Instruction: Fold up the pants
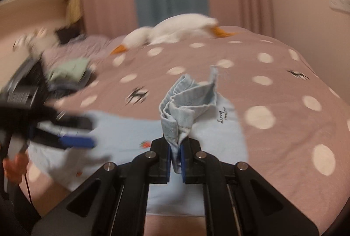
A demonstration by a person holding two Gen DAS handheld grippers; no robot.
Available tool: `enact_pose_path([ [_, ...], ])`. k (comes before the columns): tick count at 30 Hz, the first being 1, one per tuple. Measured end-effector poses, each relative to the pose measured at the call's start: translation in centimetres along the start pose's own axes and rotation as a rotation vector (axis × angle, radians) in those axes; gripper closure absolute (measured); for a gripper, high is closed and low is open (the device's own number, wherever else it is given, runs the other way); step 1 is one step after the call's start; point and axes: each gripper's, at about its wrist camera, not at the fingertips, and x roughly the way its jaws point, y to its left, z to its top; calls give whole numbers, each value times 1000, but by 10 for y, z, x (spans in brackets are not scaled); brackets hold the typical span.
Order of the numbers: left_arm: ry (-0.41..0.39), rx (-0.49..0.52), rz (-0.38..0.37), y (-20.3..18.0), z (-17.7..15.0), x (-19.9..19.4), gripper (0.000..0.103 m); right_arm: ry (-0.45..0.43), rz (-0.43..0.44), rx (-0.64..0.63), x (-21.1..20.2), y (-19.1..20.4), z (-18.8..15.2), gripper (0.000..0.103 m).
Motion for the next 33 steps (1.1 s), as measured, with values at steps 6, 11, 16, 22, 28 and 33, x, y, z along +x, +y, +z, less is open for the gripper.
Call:
enact_pose_path([
  [6,52,-163,-103,30,3,31,38,60,52,-105,17,39,-15,95],
  [11,31,-209,-128,40,8,32,51,75,91,-135,18,53,-16,94],
  [16,-23,-108,-6,37,14,9,93,72,135,-206,16,74,-15,94],
  [22,-114,-36,144,48,11,-32,93,116,255,-212,30,106,-17,89],
  [28,-95,-75,314,78,5,-50,90,241,343,-178,44,118,-29,70],
  [33,-151,-6,375,66,4,-73,89,196,377,-21,17,72,-5,69],
])
